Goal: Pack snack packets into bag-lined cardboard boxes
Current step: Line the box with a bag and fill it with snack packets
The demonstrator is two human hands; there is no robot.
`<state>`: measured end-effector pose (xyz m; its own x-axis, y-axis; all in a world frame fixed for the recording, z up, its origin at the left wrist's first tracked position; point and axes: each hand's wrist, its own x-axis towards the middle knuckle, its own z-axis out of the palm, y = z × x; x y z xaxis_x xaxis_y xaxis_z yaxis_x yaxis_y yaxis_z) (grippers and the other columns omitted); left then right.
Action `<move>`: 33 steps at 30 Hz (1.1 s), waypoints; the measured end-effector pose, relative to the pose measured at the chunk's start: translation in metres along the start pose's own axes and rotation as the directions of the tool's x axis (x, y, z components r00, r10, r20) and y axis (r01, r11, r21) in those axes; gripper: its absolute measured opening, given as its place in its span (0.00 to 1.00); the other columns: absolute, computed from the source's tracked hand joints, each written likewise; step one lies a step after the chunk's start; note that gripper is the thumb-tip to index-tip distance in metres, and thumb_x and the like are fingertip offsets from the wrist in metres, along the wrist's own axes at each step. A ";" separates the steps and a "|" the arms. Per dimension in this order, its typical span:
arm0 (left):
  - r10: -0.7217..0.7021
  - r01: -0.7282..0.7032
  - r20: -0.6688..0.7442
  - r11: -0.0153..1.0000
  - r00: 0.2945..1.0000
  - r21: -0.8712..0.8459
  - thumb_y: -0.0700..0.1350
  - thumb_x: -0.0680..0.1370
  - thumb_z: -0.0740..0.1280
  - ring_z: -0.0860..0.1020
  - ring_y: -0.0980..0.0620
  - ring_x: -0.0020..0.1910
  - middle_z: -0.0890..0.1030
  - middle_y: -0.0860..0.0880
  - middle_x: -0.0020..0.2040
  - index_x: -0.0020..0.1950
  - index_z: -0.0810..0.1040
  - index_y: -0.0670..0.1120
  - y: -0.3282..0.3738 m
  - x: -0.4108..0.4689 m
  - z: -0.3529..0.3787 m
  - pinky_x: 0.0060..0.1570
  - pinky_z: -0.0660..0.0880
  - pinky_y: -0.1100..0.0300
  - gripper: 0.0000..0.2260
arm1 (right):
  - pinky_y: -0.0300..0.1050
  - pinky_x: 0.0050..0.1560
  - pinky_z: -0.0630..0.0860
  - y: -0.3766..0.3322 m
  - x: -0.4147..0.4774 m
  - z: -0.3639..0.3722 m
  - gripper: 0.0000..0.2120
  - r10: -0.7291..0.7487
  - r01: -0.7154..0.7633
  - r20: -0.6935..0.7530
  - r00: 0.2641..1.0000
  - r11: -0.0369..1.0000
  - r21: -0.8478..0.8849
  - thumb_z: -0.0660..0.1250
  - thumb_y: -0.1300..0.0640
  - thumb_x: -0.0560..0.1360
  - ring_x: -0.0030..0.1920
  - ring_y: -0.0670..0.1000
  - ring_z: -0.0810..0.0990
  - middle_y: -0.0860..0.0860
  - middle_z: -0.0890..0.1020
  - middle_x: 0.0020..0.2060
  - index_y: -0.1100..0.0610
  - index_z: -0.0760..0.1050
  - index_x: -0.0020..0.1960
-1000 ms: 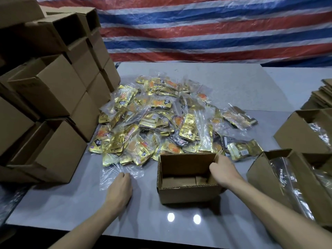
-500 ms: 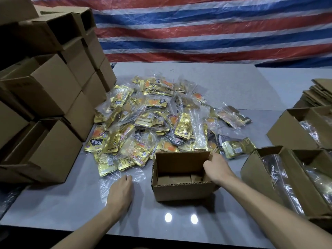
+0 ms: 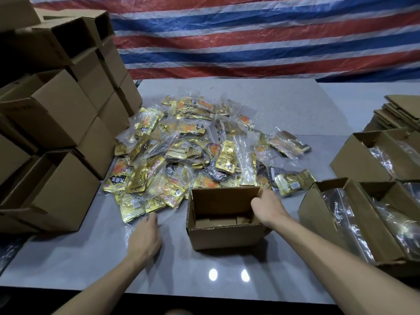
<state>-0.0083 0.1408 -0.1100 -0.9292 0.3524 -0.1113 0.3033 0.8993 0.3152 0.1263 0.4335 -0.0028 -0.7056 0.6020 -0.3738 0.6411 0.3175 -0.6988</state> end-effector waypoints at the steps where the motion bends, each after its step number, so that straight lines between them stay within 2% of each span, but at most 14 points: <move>1: -0.018 0.017 -0.011 0.999 1.000 -0.046 0.41 0.83 0.55 0.73 0.43 0.42 0.73 0.46 0.41 0.46 0.64 0.45 -0.003 0.001 -0.001 0.40 0.72 0.47 0.06 | 0.48 0.42 0.69 0.000 -0.001 0.000 0.04 0.003 -0.003 -0.002 1.000 1.000 0.005 0.56 0.62 0.67 0.41 0.57 0.74 0.54 0.75 0.38 0.55 0.66 0.41; 5: -0.085 0.087 0.025 0.988 0.996 -0.128 0.42 0.84 0.54 0.74 0.44 0.39 0.76 0.44 0.41 0.53 0.65 0.44 -0.012 0.007 -0.011 0.41 0.73 0.46 0.03 | 0.49 0.46 0.71 0.001 -0.001 0.001 0.06 0.001 0.000 -0.005 1.000 1.000 0.012 0.56 0.62 0.68 0.46 0.59 0.75 0.57 0.76 0.42 0.56 0.67 0.44; 7: -0.106 0.113 0.067 0.988 0.992 -0.105 0.41 0.83 0.55 0.74 0.44 0.41 0.77 0.45 0.43 0.64 0.67 0.41 -0.014 0.010 -0.012 0.40 0.70 0.49 0.10 | 0.49 0.46 0.71 0.001 -0.001 0.001 0.06 -0.002 0.002 -0.008 1.000 1.000 0.009 0.56 0.62 0.68 0.45 0.58 0.75 0.57 0.76 0.42 0.56 0.67 0.44; 9: -0.117 0.124 0.086 0.990 0.989 -0.073 0.41 0.83 0.56 0.75 0.45 0.42 0.77 0.47 0.44 0.70 0.62 0.36 -0.014 0.008 -0.008 0.40 0.67 0.52 0.17 | 0.48 0.44 0.70 0.001 -0.002 0.001 0.04 -0.006 0.006 -0.008 1.000 1.000 0.004 0.56 0.62 0.68 0.43 0.57 0.74 0.56 0.75 0.41 0.55 0.66 0.42; 11: -0.106 0.114 0.106 0.991 0.989 -0.077 0.41 0.84 0.55 0.75 0.45 0.43 0.77 0.46 0.45 0.67 0.65 0.39 -0.011 0.004 -0.003 0.42 0.70 0.51 0.13 | 0.48 0.44 0.70 0.002 -0.002 0.001 0.04 -0.002 0.002 -0.014 1.000 1.000 0.000 0.57 0.62 0.69 0.44 0.58 0.75 0.56 0.75 0.41 0.55 0.66 0.42; 13: -0.068 0.082 0.123 0.991 0.990 -0.110 0.42 0.84 0.55 0.74 0.43 0.44 0.77 0.44 0.45 0.54 0.68 0.43 -0.006 -0.003 -0.002 0.47 0.73 0.46 0.05 | 0.49 0.45 0.71 0.002 -0.001 0.001 0.04 0.013 -0.013 -0.020 1.000 1.000 -0.002 0.57 0.63 0.70 0.45 0.59 0.76 0.56 0.76 0.42 0.56 0.67 0.43; 15: 0.033 -0.019 0.104 0.992 0.994 -0.128 0.45 0.85 0.56 0.73 0.42 0.46 0.73 0.44 0.46 0.48 0.67 0.43 -0.003 -0.009 0.001 0.50 0.73 0.44 0.08 | 0.48 0.45 0.71 0.002 -0.001 0.001 0.04 0.023 -0.023 -0.019 1.000 1.000 -0.012 0.57 0.63 0.70 0.45 0.59 0.75 0.56 0.76 0.41 0.56 0.68 0.43; 17: 0.111 -0.103 0.093 0.991 0.989 -0.088 0.48 0.84 0.58 0.74 0.43 0.48 0.71 0.46 0.49 0.49 0.68 0.44 -0.001 -0.016 0.002 0.50 0.73 0.46 0.09 | 0.48 0.47 0.73 0.002 -0.001 0.000 0.05 0.023 -0.023 -0.017 1.000 1.000 -0.013 0.57 0.62 0.69 0.45 0.59 0.76 0.56 0.77 0.42 0.57 0.69 0.44; 19: 0.127 -0.133 0.105 0.990 0.986 0.053 0.52 0.83 0.60 0.74 0.45 0.51 0.72 0.47 0.51 0.51 0.69 0.45 -0.003 -0.020 0.003 0.49 0.72 0.51 0.11 | 0.49 0.50 0.74 0.002 -0.002 0.000 0.08 0.023 -0.023 -0.018 1.000 1.000 -0.014 0.57 0.62 0.69 0.47 0.59 0.77 0.56 0.78 0.43 0.58 0.71 0.46; 21: 0.111 -0.135 0.104 0.955 0.988 0.264 0.58 0.82 0.58 0.77 0.46 0.52 0.76 0.48 0.51 0.51 0.70 0.47 -0.005 -0.025 0.001 0.49 0.72 0.53 0.15 | 0.51 0.53 0.75 0.003 -0.002 -0.001 0.10 0.027 -0.027 -0.019 0.999 1.000 -0.012 0.57 0.62 0.69 0.49 0.61 0.77 0.57 0.79 0.45 0.59 0.72 0.48; 25: 0.111 -0.164 0.145 0.887 0.983 0.432 0.64 0.82 0.52 0.81 0.48 0.49 0.82 0.50 0.48 0.45 0.68 0.51 -0.018 -0.033 -0.010 0.46 0.73 0.55 0.19 | 0.51 0.53 0.75 0.003 -0.002 0.000 0.09 0.026 -0.026 -0.011 1.000 1.000 -0.008 0.56 0.62 0.68 0.49 0.61 0.77 0.58 0.79 0.45 0.58 0.71 0.46; 28: 0.212 -0.293 0.229 0.857 0.950 0.424 0.57 0.85 0.52 0.81 0.44 0.51 0.82 0.48 0.49 0.50 0.73 0.49 -0.024 -0.029 -0.015 0.48 0.75 0.53 0.16 | 0.52 0.53 0.75 0.002 -0.001 0.001 0.09 0.028 -0.028 -0.024 0.999 1.000 -0.001 0.56 0.62 0.68 0.48 0.60 0.77 0.58 0.79 0.45 0.58 0.71 0.47; 31: 0.218 -0.280 0.204 0.892 0.954 0.355 0.54 0.83 0.57 0.80 0.45 0.51 0.82 0.50 0.49 0.47 0.72 0.51 -0.013 -0.023 -0.037 0.45 0.73 0.54 0.11 | 0.50 0.48 0.73 0.001 -0.001 0.001 0.06 0.024 -0.024 -0.025 0.999 1.000 -0.004 0.57 0.62 0.68 0.46 0.59 0.76 0.56 0.77 0.43 0.57 0.69 0.44; 33: 0.229 -0.275 0.164 0.885 0.959 0.376 0.54 0.83 0.58 0.81 0.46 0.49 0.83 0.49 0.48 0.47 0.76 0.50 -0.001 -0.013 -0.062 0.43 0.72 0.55 0.12 | 0.50 0.48 0.73 0.001 -0.002 0.000 0.08 0.026 -0.027 -0.023 0.999 1.000 -0.006 0.56 0.62 0.68 0.46 0.59 0.76 0.57 0.78 0.43 0.57 0.70 0.45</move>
<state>-0.0099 0.1195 -0.0504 -0.7874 0.5866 -0.1895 0.6037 0.7960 -0.0446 0.1280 0.4322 -0.0028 -0.6812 0.6271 -0.3777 0.6613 0.3056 -0.6851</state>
